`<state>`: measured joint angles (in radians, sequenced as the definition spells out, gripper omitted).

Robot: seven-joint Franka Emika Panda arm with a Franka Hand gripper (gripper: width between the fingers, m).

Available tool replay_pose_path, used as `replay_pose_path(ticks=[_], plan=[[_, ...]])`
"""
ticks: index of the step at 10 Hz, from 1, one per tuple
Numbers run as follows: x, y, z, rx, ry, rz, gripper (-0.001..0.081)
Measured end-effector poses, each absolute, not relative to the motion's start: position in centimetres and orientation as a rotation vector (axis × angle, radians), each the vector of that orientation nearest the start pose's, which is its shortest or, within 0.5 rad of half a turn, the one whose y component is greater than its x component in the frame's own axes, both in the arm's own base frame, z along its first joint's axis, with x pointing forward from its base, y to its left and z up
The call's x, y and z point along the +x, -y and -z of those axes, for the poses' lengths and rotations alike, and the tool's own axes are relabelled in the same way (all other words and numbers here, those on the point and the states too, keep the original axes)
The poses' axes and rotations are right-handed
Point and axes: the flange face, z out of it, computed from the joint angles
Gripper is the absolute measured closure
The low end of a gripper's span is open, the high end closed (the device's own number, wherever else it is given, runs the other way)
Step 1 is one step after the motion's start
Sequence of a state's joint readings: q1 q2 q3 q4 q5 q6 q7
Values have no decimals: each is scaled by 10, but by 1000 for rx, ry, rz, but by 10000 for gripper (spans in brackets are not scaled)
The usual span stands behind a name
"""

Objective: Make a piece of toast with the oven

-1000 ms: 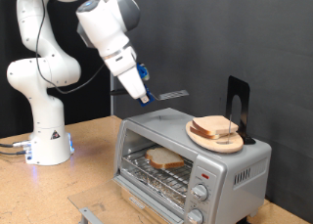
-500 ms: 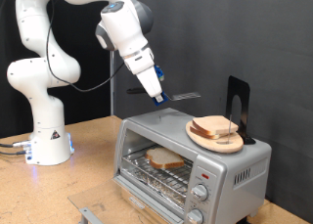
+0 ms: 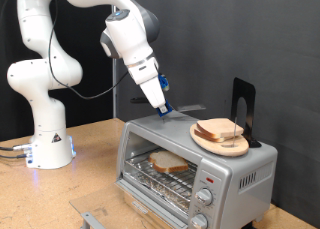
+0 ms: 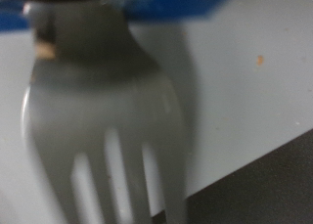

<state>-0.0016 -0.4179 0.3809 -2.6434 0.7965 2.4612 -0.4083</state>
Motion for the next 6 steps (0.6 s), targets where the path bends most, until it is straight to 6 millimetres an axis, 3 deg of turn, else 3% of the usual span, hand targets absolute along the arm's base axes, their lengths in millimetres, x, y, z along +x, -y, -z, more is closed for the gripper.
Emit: replay_pose_path(ticks=[1, 2, 3, 4, 6], plan=[[388, -148, -391, -2703, 269, 343, 201], [389, -147, -391, -2702, 268, 345, 201], [390, -146, -392, -2700, 271, 350, 73], [391, -144, -394, -2695, 277, 359, 21], [396, -134, -404, -2668, 278, 363, 2]])
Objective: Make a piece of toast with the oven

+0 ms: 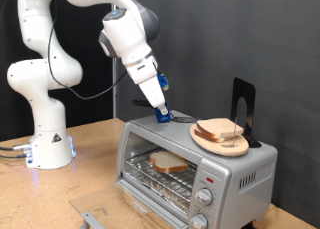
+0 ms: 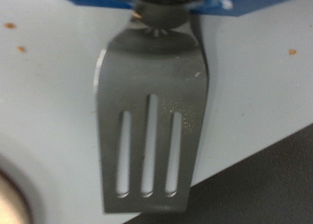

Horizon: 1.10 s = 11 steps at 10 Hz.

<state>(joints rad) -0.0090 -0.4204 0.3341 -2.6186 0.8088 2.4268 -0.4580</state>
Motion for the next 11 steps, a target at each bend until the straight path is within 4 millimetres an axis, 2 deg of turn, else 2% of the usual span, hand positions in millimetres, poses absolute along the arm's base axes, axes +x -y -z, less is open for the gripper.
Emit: replay_pose_path(ticks=[3, 5, 6, 8, 11], plan=[[395, -108, -431, -2657, 322, 272, -2], [393, -107, -425, -2621, 266, 246, -2], [392, -99, -423, -2559, 173, 196, -2], [392, -61, -420, -2425, -54, 129, -2], [390, -1, -416, -2282, -313, 193, -2]])
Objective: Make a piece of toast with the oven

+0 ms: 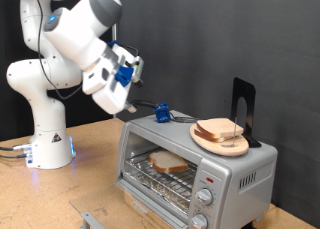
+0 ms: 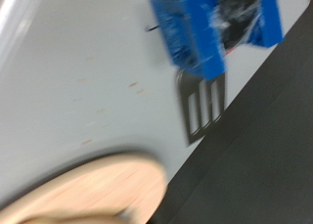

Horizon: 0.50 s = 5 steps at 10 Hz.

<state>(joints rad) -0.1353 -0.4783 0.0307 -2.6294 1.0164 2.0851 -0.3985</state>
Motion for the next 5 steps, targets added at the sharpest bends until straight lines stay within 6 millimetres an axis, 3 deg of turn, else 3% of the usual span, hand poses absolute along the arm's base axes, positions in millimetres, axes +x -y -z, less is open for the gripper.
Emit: replay_pose_path(ticks=[5], plan=[[367, 90, -416, -2190, -465, 189, -2]])
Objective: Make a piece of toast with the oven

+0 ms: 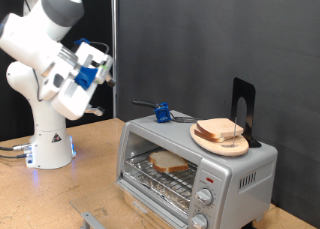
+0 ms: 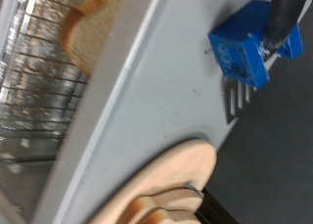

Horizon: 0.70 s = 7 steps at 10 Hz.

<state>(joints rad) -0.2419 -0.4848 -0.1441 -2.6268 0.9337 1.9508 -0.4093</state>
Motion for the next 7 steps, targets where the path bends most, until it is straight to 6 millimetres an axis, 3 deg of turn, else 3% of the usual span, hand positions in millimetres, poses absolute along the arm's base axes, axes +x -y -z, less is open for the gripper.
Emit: replay_pose_path(ticks=[2, 4, 7], plan=[[356, 117, -415, -2220, -439, 205, -2], [354, 122, -414, -2222, -411, 208, -2], [354, 136, -415, -2062, -744, 112, -2]])
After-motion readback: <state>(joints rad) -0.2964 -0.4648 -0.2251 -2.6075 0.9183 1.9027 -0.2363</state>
